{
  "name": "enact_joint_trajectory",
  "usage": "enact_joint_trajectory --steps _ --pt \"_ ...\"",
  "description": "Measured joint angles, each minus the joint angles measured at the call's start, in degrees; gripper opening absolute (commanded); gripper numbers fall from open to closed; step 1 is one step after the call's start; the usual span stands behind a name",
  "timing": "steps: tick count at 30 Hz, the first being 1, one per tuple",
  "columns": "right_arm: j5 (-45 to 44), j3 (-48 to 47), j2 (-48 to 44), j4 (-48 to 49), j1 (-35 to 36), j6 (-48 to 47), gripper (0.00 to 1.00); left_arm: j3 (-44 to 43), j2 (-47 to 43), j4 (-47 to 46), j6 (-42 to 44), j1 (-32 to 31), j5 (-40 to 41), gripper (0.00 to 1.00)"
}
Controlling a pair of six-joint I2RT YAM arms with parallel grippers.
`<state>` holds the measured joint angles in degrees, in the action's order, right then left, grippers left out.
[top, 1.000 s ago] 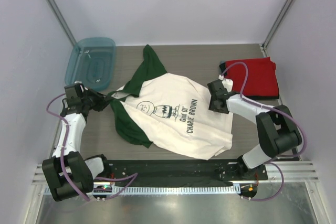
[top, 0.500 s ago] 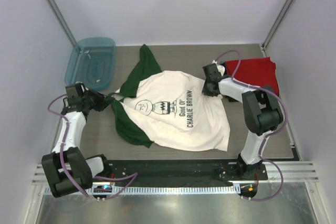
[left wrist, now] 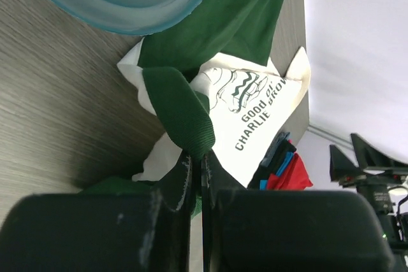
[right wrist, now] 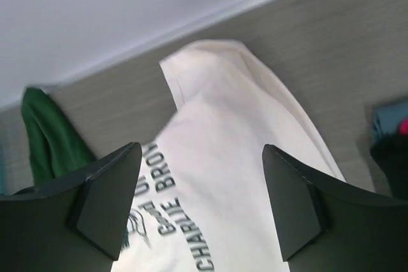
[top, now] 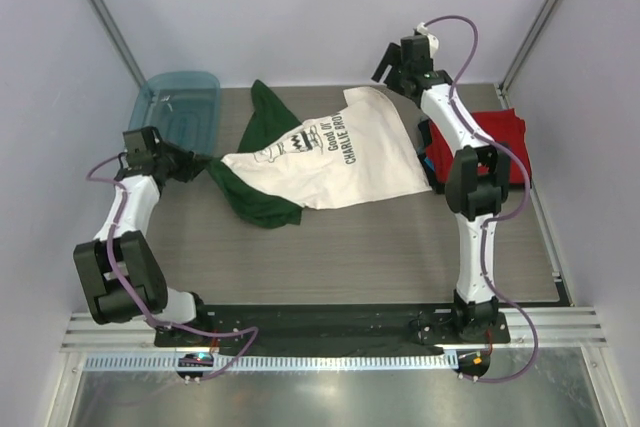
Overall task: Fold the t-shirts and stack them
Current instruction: Flatten the tshirt out
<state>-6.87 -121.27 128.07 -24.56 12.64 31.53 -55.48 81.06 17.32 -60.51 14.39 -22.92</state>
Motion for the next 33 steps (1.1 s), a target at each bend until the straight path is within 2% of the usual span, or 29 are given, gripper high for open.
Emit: enact_joint_trajectory --steps 1,2,4,5,11,14,18,23,24,25,26,27,29,33 --pt "0.1 1.5 -0.9 0.0 0.0 -0.3 0.80 -0.2 0.3 -0.1 -0.2 -0.3 0.5 0.00" --pt "0.2 4.0 -2.3 -0.1 0.0 -0.7 0.72 -0.2 0.4 -0.3 -0.5 -0.7 1.0 0.00" --pt "0.2 10.6 -5.7 -0.6 0.0 -1.5 0.65 -0.3 1.0 -0.7 -1.0 -1.6 2.0 0.00" --pt "0.0 14.4 -7.6 -0.9 0.0 -1.5 0.57 -0.4 1.5 -1.0 -1.2 -2.0 2.3 0.00" --pt "-2.9 43.9 -25.6 0.1 0.2 0.3 0.47 -3.1 6.8 -1.9 -3.1 -6.3 5.9 0.00" --pt "-6.1 54.5 -33.7 0.7 0.2 2.3 0.43 -7.2 10.8 -2.1 -3.7 -8.9 8.2 0.00" --pt "-9.6 63.6 -39.6 3.1 0.2 4.7 0.42 -13.8 15.9 -2.4 -3.8 -10.9 10.5 0.00" --pt "-11.1 67.6 -39.5 5.4 0.1 6.6 0.39 -25.0 22.7 -0.2 -3.5 -12.5 14.5 0.00" --pt "-11.5 67.9 -39.1 6.0 0.1 7.1 0.37 -28.2 24.3 0.7 -3.1 -12.7 15.4 0.03" --pt "-11.9 68.1 -38.6 6.7 0.1 7.8 0.36 -31.0 25.7 1.3 -2.7 -12.8 16.3 0.10" --pt "-12.3 68.2 -38.1 7.4 0.1 8.3 0.36 -32.6 26.3 1.8 -2.2 -12.8 16.9 0.36" --pt "-12.6 68.3 -37.3 8.1 0.1 8.9 0.36 -33.5 26.4 2.1 -1.6 -12.8 17.4 0.54" --pt "-13.2 68.6 -35.7 9.7 0.1 10.2 0.36 -33.7 25.9 2.6 -1.4 -12.7 18.0 0.65" --pt "-13.6 68.6 -32.3 11.5 0.1 12.3 0.35 -30.9 23.5 3.6 -0.3 -12.8 18.4 0.73"
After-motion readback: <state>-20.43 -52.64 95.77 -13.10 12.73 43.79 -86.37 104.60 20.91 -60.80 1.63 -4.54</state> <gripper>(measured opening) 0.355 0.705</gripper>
